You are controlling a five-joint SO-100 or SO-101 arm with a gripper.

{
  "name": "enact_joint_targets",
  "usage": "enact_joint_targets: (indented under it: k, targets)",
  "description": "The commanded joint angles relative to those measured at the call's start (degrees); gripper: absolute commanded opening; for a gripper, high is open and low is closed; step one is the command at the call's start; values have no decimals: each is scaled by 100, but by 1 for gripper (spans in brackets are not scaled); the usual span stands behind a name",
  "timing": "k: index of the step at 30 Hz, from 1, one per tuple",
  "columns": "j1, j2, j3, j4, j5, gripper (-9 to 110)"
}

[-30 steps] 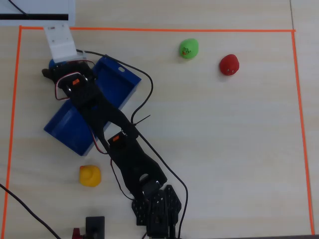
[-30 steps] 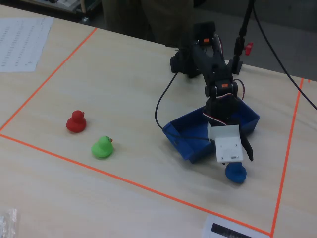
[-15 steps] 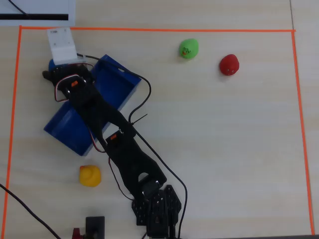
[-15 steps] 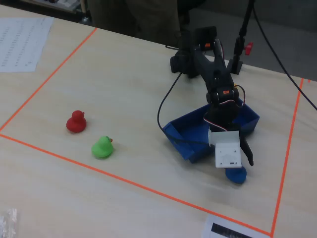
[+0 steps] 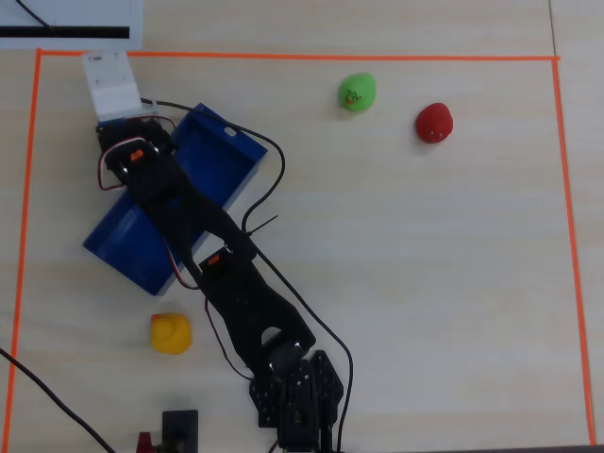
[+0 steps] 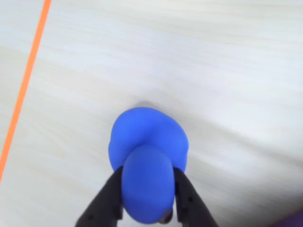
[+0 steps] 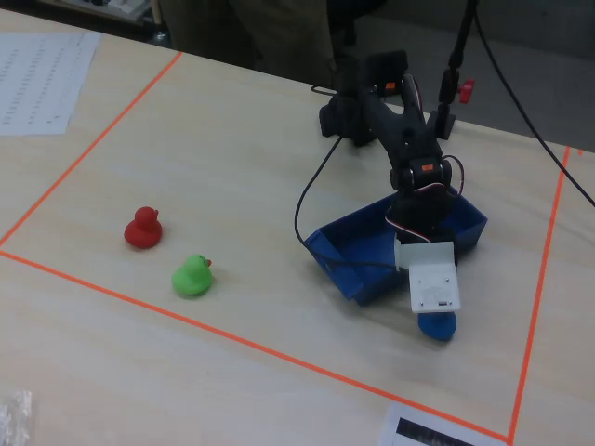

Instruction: Grasp blue duck and put it into box.

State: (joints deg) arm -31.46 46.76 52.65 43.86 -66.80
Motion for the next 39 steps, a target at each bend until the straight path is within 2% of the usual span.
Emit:
enact_joint_targets:
  k: [1, 7, 12, 16, 22, 26, 32, 33, 34, 35, 37, 39]
  targets:
    - [-44, 97, -308, 97, 18, 0]
    - [123, 536, -888, 466, 817, 0]
    - [422, 1978, -659, 1213, 1397, 0]
    - [501, 3718, 984, 1441, 1512, 0]
    - [501, 5994, 4210, 1151, 1556, 0]
    - [334, 6592, 5669, 853, 1916, 0]
    - [141, 6478, 6891, 141, 2294, 0]
    - [114, 6434, 7005, 88, 2294, 6]
    - [105, 6381, 7066, 79, 2276, 20]
    - [123, 6354, 7093, 88, 2268, 27]
    - [255, 6434, 7128, 132, 2145, 37]
    - [501, 6715, 7093, 220, 1846, 40]
